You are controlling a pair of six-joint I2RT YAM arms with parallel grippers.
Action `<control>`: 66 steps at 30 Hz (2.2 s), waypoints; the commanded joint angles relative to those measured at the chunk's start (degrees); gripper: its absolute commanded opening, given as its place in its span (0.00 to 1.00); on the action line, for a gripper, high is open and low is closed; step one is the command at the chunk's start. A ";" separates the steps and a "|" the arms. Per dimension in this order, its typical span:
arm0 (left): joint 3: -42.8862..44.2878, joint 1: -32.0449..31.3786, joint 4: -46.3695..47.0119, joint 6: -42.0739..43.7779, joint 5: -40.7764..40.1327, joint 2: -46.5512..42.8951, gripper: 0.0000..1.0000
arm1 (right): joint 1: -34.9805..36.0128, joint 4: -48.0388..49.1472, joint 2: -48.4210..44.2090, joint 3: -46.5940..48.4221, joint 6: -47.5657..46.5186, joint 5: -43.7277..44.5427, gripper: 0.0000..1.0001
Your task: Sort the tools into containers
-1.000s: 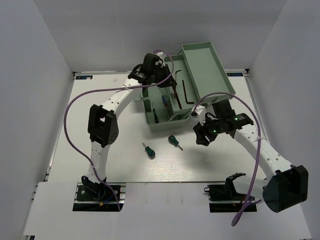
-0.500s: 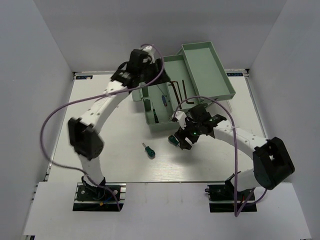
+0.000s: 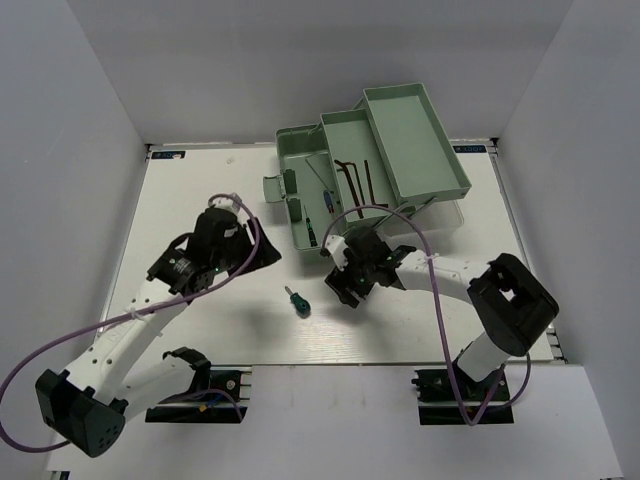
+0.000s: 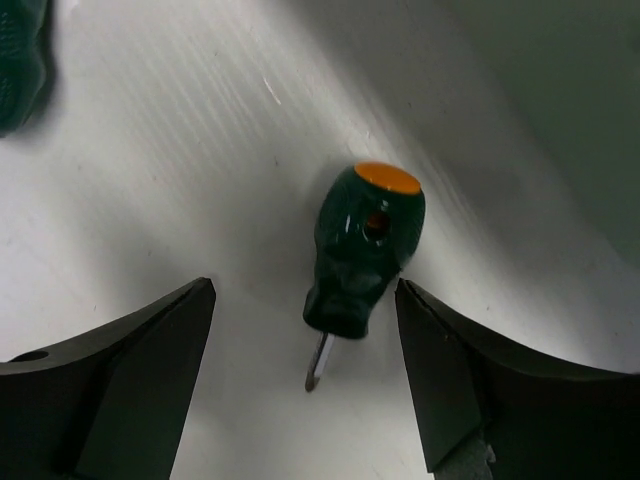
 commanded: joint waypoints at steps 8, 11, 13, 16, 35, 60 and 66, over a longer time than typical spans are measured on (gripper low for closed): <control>-8.26 -0.76 2.57 -11.69 0.91 -2.42 0.77 | 3.00 3.27 1.79 0.25 1.18 4.77 0.22; -7.05 -1.29 1.44 -12.30 2.68 3.02 0.79 | 2.65 -2.35 -3.65 0.86 -0.74 -1.09 0.00; -5.73 -1.90 -1.72 -12.31 3.90 8.62 0.79 | 2.48 -9.52 -9.59 2.78 -1.72 -7.85 0.00; -2.56 -3.74 -5.24 -12.83 3.91 13.30 0.79 | 1.77 -18.94 -14.82 12.58 -3.04 -15.76 0.00; 4.03 -11.04 -1.04 -16.18 0.22 34.05 0.83 | -24.42 -25.19 6.17 57.98 5.48 19.45 0.00; 3.78 -18.42 -2.71 -16.70 -2.07 44.53 0.51 | -39.10 -30.58 3.55 50.79 9.52 -4.20 0.76; 2.37 -18.43 -5.67 -18.28 -4.43 40.49 0.06 | -40.24 -31.01 2.84 49.73 9.97 -6.40 0.79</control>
